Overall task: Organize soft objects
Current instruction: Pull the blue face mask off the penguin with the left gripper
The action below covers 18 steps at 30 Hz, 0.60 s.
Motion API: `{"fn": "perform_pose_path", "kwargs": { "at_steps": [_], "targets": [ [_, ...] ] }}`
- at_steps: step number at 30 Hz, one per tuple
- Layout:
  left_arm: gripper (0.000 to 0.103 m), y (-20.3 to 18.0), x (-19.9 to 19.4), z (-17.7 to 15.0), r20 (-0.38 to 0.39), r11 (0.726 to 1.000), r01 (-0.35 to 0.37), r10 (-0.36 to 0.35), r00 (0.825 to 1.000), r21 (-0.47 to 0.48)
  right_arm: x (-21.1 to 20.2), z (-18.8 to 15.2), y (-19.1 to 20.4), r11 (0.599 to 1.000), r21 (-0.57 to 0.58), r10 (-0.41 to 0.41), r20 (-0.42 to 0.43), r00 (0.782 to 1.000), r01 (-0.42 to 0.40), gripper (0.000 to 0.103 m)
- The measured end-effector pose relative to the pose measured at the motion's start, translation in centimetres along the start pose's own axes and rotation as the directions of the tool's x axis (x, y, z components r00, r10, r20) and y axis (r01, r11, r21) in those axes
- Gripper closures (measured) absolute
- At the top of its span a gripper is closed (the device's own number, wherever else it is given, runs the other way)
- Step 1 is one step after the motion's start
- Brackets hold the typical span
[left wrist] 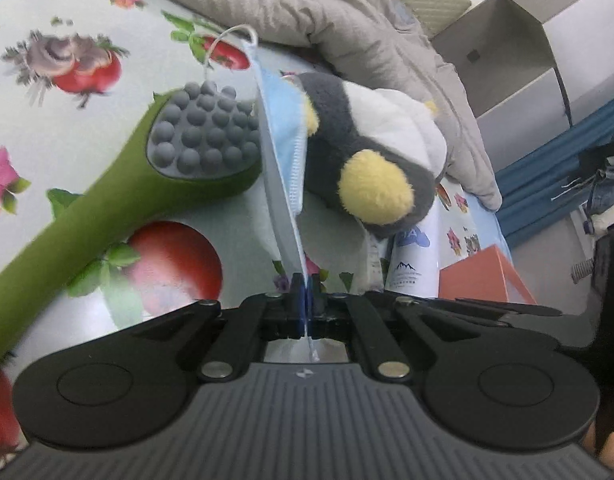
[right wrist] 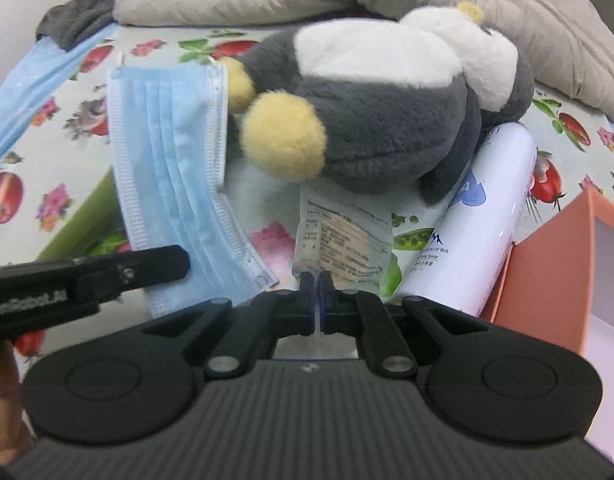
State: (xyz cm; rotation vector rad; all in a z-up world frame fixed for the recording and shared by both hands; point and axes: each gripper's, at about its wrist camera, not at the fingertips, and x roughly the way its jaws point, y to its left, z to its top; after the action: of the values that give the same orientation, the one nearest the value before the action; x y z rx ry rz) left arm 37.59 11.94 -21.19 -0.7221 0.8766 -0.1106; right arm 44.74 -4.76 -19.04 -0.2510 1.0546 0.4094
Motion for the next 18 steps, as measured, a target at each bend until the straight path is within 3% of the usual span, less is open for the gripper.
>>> {"fn": "perform_pose_path", "kwargs": {
  "at_steps": [10,18],
  "targets": [
    [0.102,-0.3,-4.8,-2.8,0.005,0.999,0.02,-0.02,1.0,0.026,-5.0,-3.7,2.7,1.0,-0.023,0.006,0.037,0.999,-0.005,0.097],
    [0.102,0.0,-8.0,-6.9,-0.005,0.999,0.038,-0.038,0.999,0.035,-7.7,-7.1,3.8,1.0,0.012,0.017,0.057,0.998,-0.018,0.097]
  ]
}}
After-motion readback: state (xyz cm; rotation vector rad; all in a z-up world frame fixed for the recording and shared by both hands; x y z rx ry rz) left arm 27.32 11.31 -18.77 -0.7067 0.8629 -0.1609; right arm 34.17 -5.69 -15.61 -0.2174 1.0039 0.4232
